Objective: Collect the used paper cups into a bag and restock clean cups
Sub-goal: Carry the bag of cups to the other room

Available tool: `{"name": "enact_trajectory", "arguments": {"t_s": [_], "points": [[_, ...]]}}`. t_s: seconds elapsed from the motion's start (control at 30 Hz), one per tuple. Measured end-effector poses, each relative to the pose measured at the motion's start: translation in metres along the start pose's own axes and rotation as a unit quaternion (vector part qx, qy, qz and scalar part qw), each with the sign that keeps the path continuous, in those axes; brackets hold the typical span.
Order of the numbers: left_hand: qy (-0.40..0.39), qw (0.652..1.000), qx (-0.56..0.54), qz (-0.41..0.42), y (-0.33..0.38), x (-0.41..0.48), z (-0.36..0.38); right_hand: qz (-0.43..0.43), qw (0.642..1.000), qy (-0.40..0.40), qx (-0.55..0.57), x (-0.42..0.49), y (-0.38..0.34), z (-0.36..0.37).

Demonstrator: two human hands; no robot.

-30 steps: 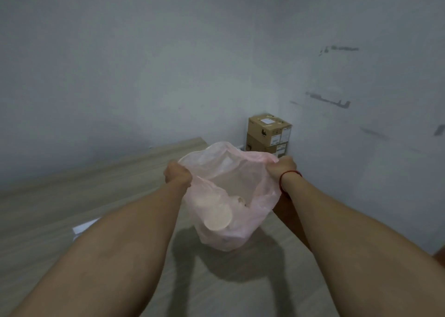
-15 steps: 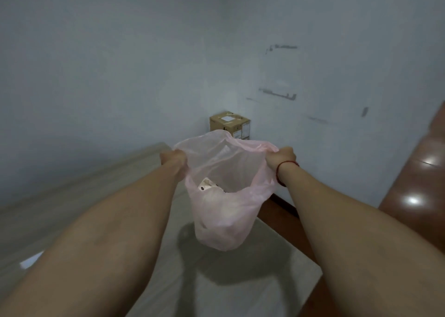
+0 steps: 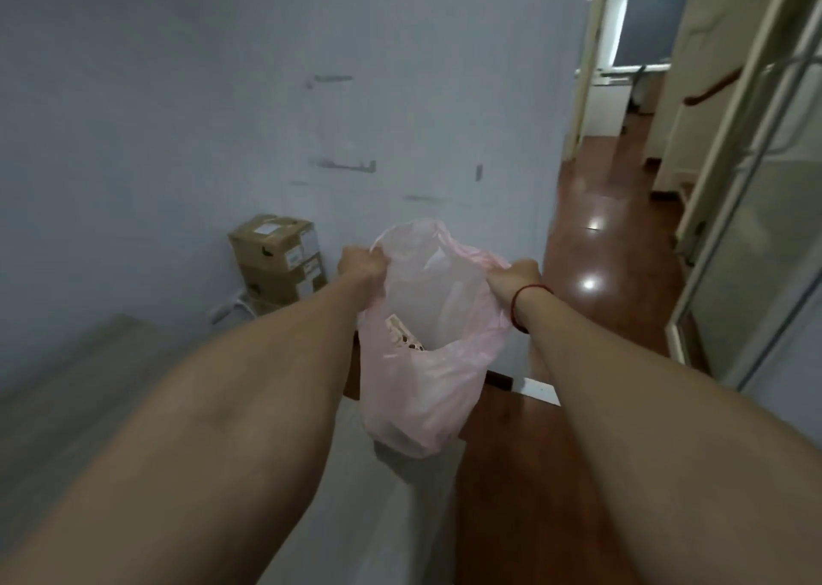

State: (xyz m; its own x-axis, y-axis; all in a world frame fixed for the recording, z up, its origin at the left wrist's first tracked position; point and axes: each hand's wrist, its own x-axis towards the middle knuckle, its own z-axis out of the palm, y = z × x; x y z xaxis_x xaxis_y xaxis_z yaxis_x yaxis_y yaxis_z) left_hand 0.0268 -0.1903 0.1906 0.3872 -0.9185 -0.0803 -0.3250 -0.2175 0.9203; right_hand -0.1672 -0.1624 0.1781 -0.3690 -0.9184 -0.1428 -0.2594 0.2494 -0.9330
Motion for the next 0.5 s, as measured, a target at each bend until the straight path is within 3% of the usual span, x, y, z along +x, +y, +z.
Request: {"name": "enact_trajectory", "arguments": {"t_s": [0.3,0.5], "points": [[-0.18,0.979,0.014,0.095,0.098,-0.066,0.252,0.037,0.991,0.126,0.023,0.07,0.071,-0.211],[-0.3,0.942,0.053,0.139,0.159,-0.155,0.407,0.083,0.971,0.216,0.056,0.087,0.132,-0.365]]}}
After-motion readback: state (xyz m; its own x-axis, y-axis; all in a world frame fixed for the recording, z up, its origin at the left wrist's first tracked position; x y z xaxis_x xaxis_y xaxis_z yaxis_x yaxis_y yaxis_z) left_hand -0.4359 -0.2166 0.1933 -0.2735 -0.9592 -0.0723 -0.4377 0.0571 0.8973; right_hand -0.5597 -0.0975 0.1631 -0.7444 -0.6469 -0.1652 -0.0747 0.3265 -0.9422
